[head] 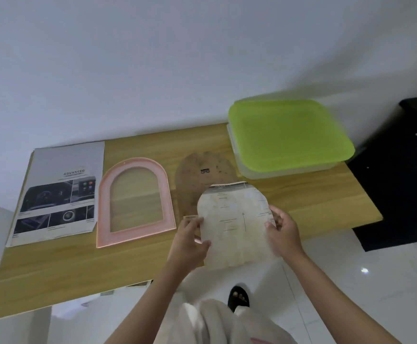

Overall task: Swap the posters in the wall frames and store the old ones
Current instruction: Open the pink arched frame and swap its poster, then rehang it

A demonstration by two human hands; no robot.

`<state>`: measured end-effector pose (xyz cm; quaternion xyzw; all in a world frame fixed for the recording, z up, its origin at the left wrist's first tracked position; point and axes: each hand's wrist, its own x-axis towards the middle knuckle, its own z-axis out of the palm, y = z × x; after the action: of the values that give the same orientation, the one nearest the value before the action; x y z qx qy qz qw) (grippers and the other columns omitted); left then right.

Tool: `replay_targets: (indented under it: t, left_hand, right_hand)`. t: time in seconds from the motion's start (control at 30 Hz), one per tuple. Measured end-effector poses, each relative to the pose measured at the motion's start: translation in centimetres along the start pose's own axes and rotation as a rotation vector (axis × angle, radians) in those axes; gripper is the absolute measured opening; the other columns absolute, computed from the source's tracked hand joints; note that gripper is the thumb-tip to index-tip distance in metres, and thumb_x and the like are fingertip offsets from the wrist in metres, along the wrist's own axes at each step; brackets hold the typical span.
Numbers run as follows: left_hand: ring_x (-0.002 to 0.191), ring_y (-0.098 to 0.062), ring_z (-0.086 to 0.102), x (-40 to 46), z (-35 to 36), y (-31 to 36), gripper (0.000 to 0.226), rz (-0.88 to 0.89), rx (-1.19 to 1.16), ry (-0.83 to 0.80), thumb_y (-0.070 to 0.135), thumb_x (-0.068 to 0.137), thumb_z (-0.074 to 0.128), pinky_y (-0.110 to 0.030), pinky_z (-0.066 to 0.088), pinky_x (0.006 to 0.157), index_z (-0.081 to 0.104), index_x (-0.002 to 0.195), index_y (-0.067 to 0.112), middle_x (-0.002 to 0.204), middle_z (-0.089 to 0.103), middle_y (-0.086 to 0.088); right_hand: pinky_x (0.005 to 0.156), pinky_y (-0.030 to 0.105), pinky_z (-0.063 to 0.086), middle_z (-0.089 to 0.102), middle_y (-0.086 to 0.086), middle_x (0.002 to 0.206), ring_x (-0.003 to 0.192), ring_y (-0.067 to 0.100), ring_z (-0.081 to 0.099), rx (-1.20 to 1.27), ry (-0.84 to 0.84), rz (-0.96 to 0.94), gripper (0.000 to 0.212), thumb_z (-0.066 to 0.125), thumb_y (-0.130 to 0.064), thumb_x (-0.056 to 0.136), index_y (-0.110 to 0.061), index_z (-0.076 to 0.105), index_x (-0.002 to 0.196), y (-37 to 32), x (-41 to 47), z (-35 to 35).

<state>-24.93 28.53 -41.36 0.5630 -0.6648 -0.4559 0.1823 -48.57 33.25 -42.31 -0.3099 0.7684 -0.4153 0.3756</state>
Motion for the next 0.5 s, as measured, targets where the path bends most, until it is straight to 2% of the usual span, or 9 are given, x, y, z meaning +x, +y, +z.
replay_targets:
  t: [0.13, 0.27, 0.37, 0.5]
  left_hand:
    - [0.077, -0.002, 0.055, 0.3, 5.3, 2.3, 0.049, -0.002, 0.012, -0.025, 0.011, 0.079, 0.068, -0.011, 0.048, 0.058, 0.053, 0.126, 0.01, 0.113, 0.044, 0.004]
    - [0.079, -0.003, 0.053, 1.1, 9.3, 4.4, 0.051, -0.023, 0.008, -0.052, 0.011, 0.079, 0.067, -0.006, 0.045, 0.061, 0.051, 0.128, 0.009, 0.113, 0.041, 0.007]
    - [0.088, -0.01, 0.054, 1.9, 11.2, 5.5, 0.059, -0.008, 0.026, -0.112, 0.01, 0.078, 0.069, -0.013, 0.047, 0.07, 0.045, 0.133, 0.007, 0.117, 0.037, 0.008]
    - [0.105, -0.02, 0.053, 3.0, 13.0, 6.3, 0.069, 0.008, 0.075, -0.217, 0.009, 0.074, 0.073, -0.019, 0.05, 0.085, 0.041, 0.135, 0.004, 0.135, 0.032, 0.0]
  right_hand:
    - [0.075, 0.026, 0.046, 0.065, 0.002, 0.099, 0.087, 0.018, 0.061, -0.066, 0.052, -0.005, 0.041, 0.053, -0.002, 0.089, -0.015, 0.053, 0.128, 2.0, 0.6, -4.9]
    - [0.087, 0.026, 0.044, 0.061, 0.002, 0.12, 0.109, 0.02, 0.057, -0.163, 0.067, -0.07, 0.039, 0.053, -0.005, 0.089, -0.016, 0.056, 0.127, 3.1, 1.9, -8.6]
    - [0.094, 0.023, 0.037, 0.057, 0.005, 0.129, 0.121, 0.02, 0.051, -0.262, 0.048, -0.095, 0.039, 0.057, -0.006, 0.087, -0.01, 0.056, 0.126, 3.6, 3.7, -10.4]
    - [0.09, 0.023, 0.036, 0.049, 0.012, 0.128, 0.111, 0.02, 0.051, -0.389, -0.002, -0.056, 0.054, 0.069, -0.017, 0.08, -0.015, 0.051, 0.131, 4.0, 5.9, -11.6]
